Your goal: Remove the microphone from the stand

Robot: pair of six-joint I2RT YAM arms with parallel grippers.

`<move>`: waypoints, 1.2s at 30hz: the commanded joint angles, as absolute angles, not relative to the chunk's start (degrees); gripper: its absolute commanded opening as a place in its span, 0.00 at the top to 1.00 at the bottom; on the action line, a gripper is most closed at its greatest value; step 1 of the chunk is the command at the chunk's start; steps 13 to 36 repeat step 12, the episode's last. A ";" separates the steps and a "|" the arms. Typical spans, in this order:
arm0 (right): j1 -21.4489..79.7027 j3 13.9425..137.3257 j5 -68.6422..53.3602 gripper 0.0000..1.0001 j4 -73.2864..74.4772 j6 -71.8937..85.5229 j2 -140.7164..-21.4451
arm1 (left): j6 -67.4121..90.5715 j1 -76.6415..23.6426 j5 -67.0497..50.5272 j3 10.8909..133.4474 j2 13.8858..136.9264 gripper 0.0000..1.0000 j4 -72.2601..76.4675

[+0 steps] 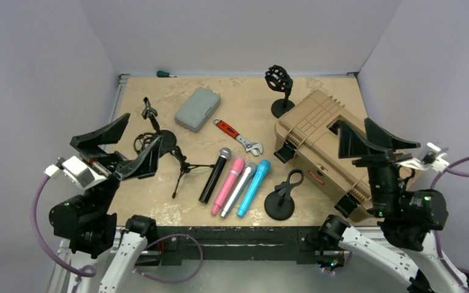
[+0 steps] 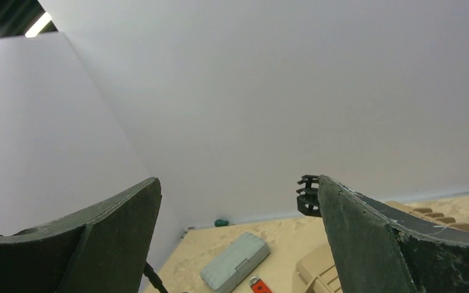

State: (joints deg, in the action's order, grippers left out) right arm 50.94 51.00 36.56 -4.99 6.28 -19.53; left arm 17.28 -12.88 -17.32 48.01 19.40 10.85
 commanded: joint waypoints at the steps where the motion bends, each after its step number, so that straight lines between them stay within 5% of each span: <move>1: 50.71 52.09 37.36 0.01 -5.02 5.27 -14.77 | 15.71 -13.10 -15.79 42.79 15.36 0.00 11.27; 11: 50.71 51.03 46.16 0.01 -3.73 9.12 -12.07 | 10.75 -13.01 -16.92 43.54 17.45 0.00 8.80; 36: 50.71 50.76 44.49 0.01 -4.49 7.94 -11.64 | 10.77 -13.01 -17.48 42.94 17.30 0.00 8.93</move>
